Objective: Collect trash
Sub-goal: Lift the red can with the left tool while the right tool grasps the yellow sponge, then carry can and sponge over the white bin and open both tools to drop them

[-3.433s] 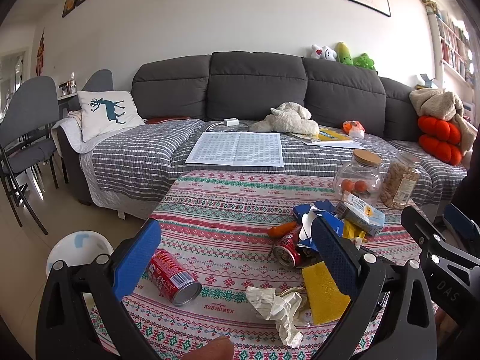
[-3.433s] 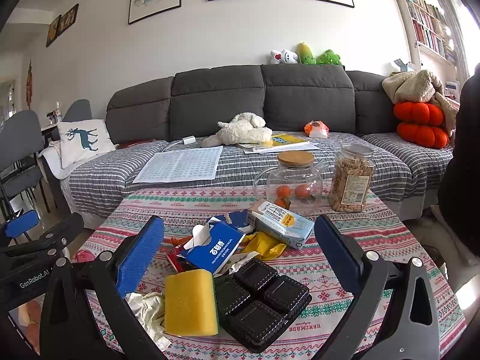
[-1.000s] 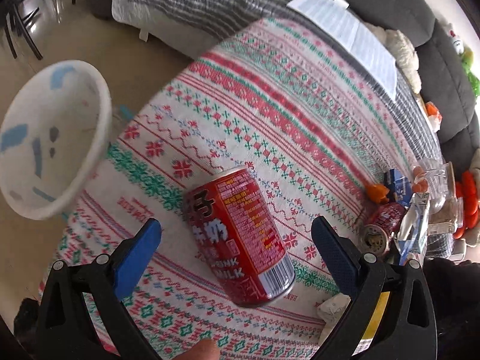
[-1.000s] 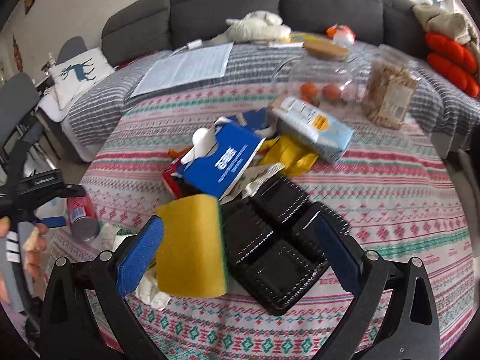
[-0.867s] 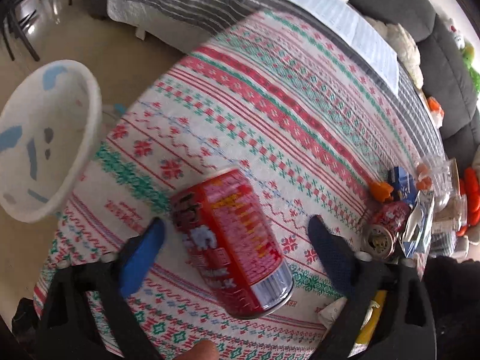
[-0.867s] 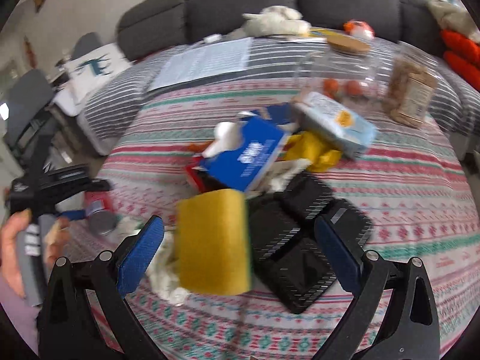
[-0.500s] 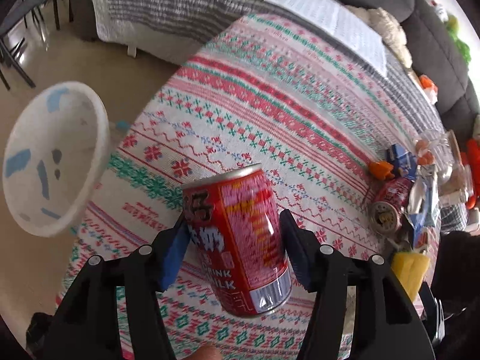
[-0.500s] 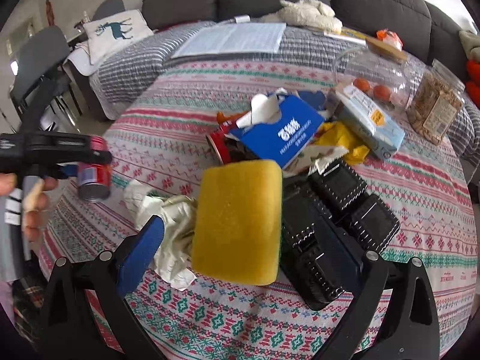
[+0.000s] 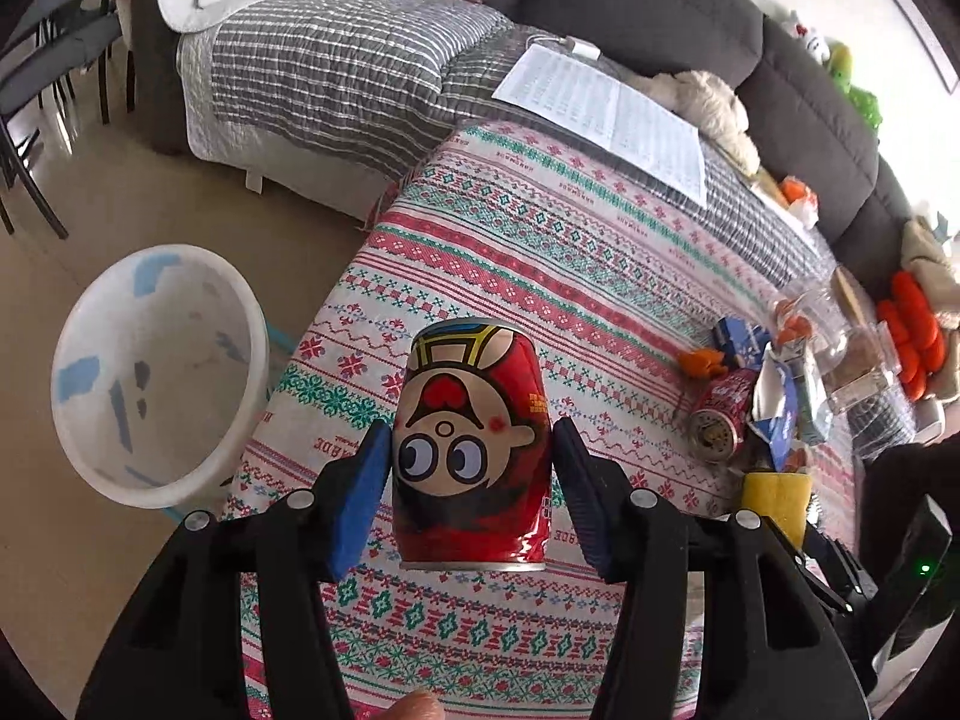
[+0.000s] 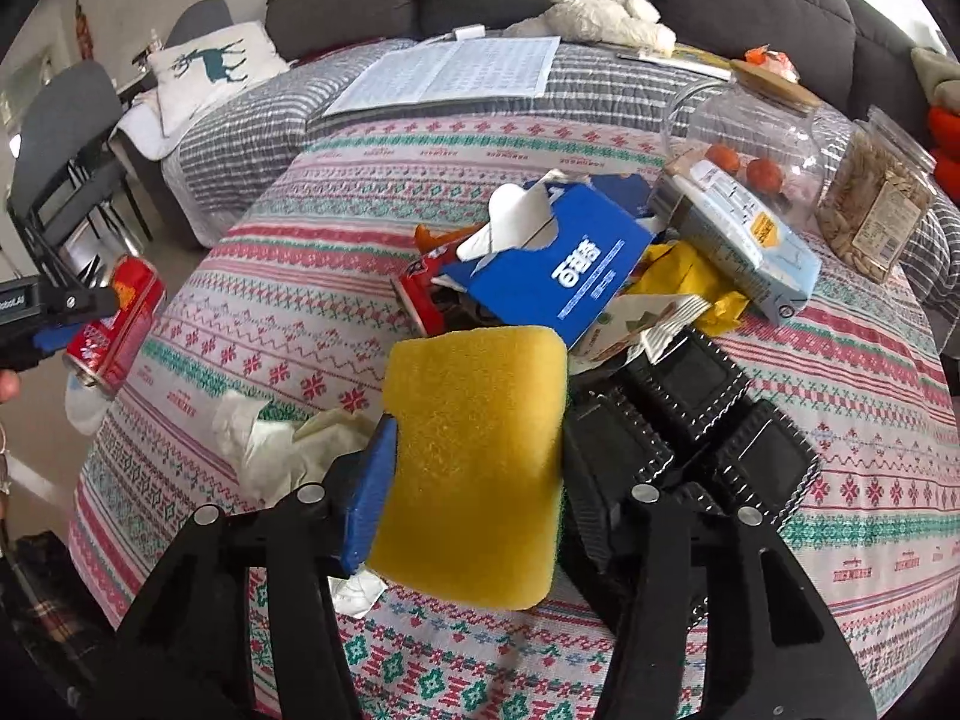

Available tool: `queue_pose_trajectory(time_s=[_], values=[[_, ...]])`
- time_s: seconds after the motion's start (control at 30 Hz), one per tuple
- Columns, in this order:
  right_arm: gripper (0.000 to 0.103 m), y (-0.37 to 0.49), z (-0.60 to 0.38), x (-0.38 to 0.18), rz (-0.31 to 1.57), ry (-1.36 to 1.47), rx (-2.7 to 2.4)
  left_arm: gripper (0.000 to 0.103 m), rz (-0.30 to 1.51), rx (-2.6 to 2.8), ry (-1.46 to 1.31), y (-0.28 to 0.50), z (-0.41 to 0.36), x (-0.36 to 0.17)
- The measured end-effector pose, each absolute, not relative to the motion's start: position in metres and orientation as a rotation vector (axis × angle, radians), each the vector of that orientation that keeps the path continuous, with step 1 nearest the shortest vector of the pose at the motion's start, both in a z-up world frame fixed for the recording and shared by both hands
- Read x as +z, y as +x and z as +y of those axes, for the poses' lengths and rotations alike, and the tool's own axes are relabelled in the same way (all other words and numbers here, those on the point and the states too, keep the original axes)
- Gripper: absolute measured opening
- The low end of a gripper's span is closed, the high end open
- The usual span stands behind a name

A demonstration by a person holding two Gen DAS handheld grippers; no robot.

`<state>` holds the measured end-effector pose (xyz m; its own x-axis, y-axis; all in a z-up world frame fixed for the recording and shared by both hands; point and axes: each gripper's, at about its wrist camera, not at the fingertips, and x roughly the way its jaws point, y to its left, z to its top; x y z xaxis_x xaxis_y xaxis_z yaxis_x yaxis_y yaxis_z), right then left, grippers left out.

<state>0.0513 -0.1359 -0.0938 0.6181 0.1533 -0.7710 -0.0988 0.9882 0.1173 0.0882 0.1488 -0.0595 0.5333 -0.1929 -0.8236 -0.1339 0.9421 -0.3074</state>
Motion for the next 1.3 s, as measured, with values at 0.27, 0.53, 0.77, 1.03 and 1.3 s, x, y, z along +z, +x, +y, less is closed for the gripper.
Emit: queue_pose_trajectory(time_s=[0.27, 0.53, 0.77, 1.03, 1.3], values=[[0.049, 0.044, -0.126, -0.052, 0.734, 0.093, 0.22, 0.054, 0.916, 0.004, -0.412, 0.072, 0.182, -0.033], [0.05, 0.073, -0.01, -0.035, 0.736, 0.094, 0.476, 0.055, 0.738, 0.177, -0.481, 0.037, 0.262, 0.005], [0.051, 0.096, 0.112, -0.033, 0.743, 0.086, 0.648, 0.054, 0.62, 0.358, -0.485, 0.012, 0.318, 0.023], [0.088, 0.114, 0.193, -0.047, 0.77, 0.1, 0.726, 0.054, 0.59, 0.434, -0.53, 0.001, 0.36, 0.023], [0.094, 0.106, 0.155, -0.039, 0.71, 0.039, 0.593, 0.055, 0.631, 0.417, -0.504, 0.009, 0.355, 0.014]])
